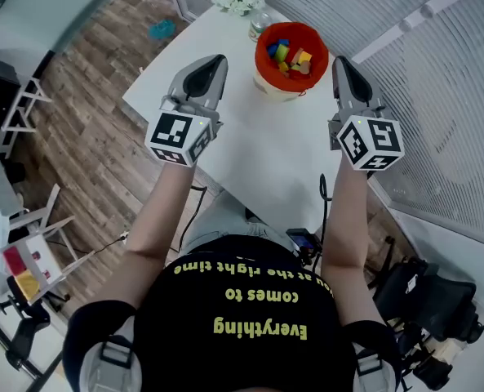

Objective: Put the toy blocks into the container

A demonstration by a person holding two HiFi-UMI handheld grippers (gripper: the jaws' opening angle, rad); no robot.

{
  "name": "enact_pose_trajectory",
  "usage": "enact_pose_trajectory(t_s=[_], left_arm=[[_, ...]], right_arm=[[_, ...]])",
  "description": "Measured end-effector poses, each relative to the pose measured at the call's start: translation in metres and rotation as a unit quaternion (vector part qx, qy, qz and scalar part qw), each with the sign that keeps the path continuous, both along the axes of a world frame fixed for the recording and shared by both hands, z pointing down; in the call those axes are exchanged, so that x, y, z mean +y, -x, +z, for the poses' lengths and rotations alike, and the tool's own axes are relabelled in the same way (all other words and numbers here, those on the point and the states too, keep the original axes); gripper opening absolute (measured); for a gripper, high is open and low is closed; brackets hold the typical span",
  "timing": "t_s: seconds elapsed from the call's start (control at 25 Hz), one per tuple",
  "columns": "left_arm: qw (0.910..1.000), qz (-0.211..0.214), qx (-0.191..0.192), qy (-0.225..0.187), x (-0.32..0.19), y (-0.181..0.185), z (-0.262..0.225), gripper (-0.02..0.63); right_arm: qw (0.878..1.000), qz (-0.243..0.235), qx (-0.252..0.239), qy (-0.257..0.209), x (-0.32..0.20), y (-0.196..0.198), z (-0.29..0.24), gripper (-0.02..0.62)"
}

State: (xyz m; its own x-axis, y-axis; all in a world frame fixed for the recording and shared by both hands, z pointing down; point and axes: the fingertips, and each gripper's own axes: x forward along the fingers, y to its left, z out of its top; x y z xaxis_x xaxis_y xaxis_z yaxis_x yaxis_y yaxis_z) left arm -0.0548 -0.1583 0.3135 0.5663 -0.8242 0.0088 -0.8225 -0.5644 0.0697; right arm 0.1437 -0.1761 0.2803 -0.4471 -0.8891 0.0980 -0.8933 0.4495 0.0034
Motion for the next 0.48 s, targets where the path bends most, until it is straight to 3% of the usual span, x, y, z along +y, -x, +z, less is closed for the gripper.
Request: enact_pose_trajectory(t_s=[0.48], left_arm=[[0.9999,-0.008,-0.003,-0.010,0.029,0.009,-0.008,0.000]], right_arm=[[0.999,0.037,-0.021,-0.025,0.043,-0.019,-0.004,0.006]])
